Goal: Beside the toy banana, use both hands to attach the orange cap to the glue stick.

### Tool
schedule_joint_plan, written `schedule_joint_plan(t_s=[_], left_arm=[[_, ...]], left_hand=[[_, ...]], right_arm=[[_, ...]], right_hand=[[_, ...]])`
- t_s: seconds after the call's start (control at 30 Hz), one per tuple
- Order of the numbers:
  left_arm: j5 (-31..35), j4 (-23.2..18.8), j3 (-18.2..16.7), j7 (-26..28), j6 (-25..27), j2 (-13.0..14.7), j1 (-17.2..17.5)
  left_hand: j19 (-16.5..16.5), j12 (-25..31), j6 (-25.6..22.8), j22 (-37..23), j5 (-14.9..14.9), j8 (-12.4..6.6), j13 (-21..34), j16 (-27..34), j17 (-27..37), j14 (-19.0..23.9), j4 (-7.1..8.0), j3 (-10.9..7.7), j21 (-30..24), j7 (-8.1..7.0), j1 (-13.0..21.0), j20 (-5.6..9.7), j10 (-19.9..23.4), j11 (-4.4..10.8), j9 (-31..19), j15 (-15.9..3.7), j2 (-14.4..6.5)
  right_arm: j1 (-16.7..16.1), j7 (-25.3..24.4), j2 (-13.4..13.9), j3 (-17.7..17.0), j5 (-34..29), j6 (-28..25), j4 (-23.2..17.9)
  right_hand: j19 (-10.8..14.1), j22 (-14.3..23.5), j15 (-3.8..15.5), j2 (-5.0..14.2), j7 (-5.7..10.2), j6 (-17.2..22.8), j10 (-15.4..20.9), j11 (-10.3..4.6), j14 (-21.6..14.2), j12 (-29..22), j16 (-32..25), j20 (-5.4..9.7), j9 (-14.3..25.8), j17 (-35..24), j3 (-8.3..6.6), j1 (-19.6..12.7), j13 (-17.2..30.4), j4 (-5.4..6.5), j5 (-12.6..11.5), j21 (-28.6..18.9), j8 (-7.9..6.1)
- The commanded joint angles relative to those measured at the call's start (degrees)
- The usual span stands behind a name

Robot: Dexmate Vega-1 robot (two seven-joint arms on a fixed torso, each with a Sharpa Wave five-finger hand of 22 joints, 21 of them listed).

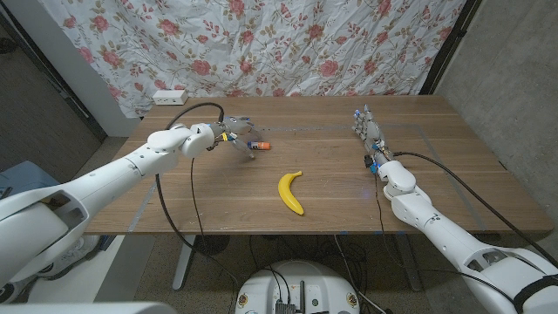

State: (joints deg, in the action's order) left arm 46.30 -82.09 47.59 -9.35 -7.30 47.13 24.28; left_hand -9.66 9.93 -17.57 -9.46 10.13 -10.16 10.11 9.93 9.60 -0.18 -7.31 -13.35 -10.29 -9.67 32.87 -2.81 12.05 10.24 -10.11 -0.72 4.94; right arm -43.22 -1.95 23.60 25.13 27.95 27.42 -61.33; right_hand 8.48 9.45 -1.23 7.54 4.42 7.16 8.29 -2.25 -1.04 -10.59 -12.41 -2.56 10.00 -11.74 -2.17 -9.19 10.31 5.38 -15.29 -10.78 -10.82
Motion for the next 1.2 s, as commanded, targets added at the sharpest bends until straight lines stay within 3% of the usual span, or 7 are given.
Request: schedule_joint_plan(t_s=[0.03,0.1,0.3,0.7,0.8,0.93,1.2], left_arm=[[-4.4,-2.3,-1.4,-8.7,5.0,-0.2,0.6],[-5.0,-2.6,-1.9,-7.3,5.2,0.0,1.3],[-8.8,-3.1,-3.8,-4.9,6.6,-0.1,3.4],[-16.1,-4.9,-7.0,-0.5,11.0,-0.6,7.4],[-16.8,-5.5,-7.4,0.9,12.7,-0.8,8.3],[-19.5,-5.7,-8.5,3.0,13.4,-1.1,9.5],[-29.1,-3.4,-11.6,7.0,11.7,-2.9,11.7]], left_hand=[[-3.4,-0.4,4.6,-0.3,-0.1,0.34,0.0,-0.4,0.1,-4.5,0.63,0.03,0.1,0.75,-2.5,-0.87,-6.0,-1.31,-0.1,1.42,-1.1],[-4.0,-0.3,8.2,-0.3,-0.2,0.64,-0.1,-0.2,0.1,-6.2,0.77,0.09,-0.1,0.52,-3.8,-0.87,-8.8,-1.95,0.0,1.4,-1.6],[-2.5,0.0,10.6,-0.3,-0.2,0.27,-0.1,0.2,0.1,-6.6,1.21,0.43,-0.7,-1.1,-5.8,0.27,-10.5,-1.53,0.0,0.33,-2.1],[-2.7,0.0,14.4,-0.3,0.0,0.47,-0.1,0.1,0.1,-7.7,2.03,0.65,-0.5,0.46,-8.5,1.47,-13.4,-2.23,0.0,-0.14,-3.4],[-1.2,0.2,14.5,-0.3,0.1,0.07,-0.1,0.4,0.1,-6.9,2.18,0.59,-0.9,0.65,-9.3,2.62,-13.7,-2.32,0.0,0.33,-4.0],[0.3,0.6,13.8,-0.2,0.1,-0.41,-0.1,0.5,0.0,-5.9,2.14,0.57,-1.1,1.85,-10.3,5.71,-13.6,-2.55,0.1,-0.33,-4.5],[1.7,1.0,12.2,-0.1,0.2,-0.89,-0.2,0.6,0.0,-4.9,2.03,0.51,-1.2,2.72,-11.0,7.24,-12.5,-2.99,0.1,-0.82,-5.0]], right_arm=[[0.2,0.0,0.1,0.0,-0.3,0.2,0.3],[0.0,-0.1,0.3,0.0,-0.3,0.0,-0.1],[0.2,1.6,0.2,-0.1,0.4,1.0,0.9],[1.1,3.3,0.3,0.2,0.3,2.1,2.8],[1.4,3.4,0.1,0.1,0.4,2.4,3.5],[1.7,3.8,-0.1,0.1,0.6,2.4,4.0],[2.4,5.0,-0.6,0.1,1.2,3.2,5.4]], right_hand=[[0.4,0.2,-0.27,-0.3,0.02,0.0,0.6,-0.18,-0.1,-0.3,0.1,0.05,0.1,-0.1,-0.2,0.7,0.1,0.37,-0.5,0.1,0.04],[0.4,0.2,-0.27,-0.32,0.02,0.0,0.6,-0.18,-0.1,-0.3,0.1,0.09,0.1,-0.1,-0.21,0.7,0.1,0.39,-0.6,0.1,0.04],[0.5,0.2,-0.14,-0.39,-0.03,0.0,0.6,-0.1,-0.1,-0.3,0.1,0.11,0.1,-0.2,-0.22,0.8,0.1,0.42,-0.6,0.0,0.06],[0.7,0.2,0.14,-0.71,-0.01,-0.2,0.7,0.0,-0.1,-0.2,0.1,0.35,0.1,-0.2,-0.11,1.1,0.1,0.5,-0.6,0.0,0.13],[0.7,0.2,0.17,-0.77,0.02,-0.1,0.7,0.1,-0.1,-0.2,0.1,0.38,0.1,-0.2,-0.09,1.1,0.1,0.52,-0.6,0.0,0.12],[0.5,0.1,0.77,-0.83,-0.03,0.1,0.7,0.16,-0.1,-0.2,0.2,0.96,0.1,-0.2,-0.09,1.3,0.1,0.57,-0.6,0.1,0.03],[0.8,0.1,0.98,-0.9,-0.26,0.2,0.7,0.29,-0.2,-0.2,0.1,1.44,0.1,-0.2,-0.06,1.5,0.1,0.66,-0.6,0.0,0.01]])
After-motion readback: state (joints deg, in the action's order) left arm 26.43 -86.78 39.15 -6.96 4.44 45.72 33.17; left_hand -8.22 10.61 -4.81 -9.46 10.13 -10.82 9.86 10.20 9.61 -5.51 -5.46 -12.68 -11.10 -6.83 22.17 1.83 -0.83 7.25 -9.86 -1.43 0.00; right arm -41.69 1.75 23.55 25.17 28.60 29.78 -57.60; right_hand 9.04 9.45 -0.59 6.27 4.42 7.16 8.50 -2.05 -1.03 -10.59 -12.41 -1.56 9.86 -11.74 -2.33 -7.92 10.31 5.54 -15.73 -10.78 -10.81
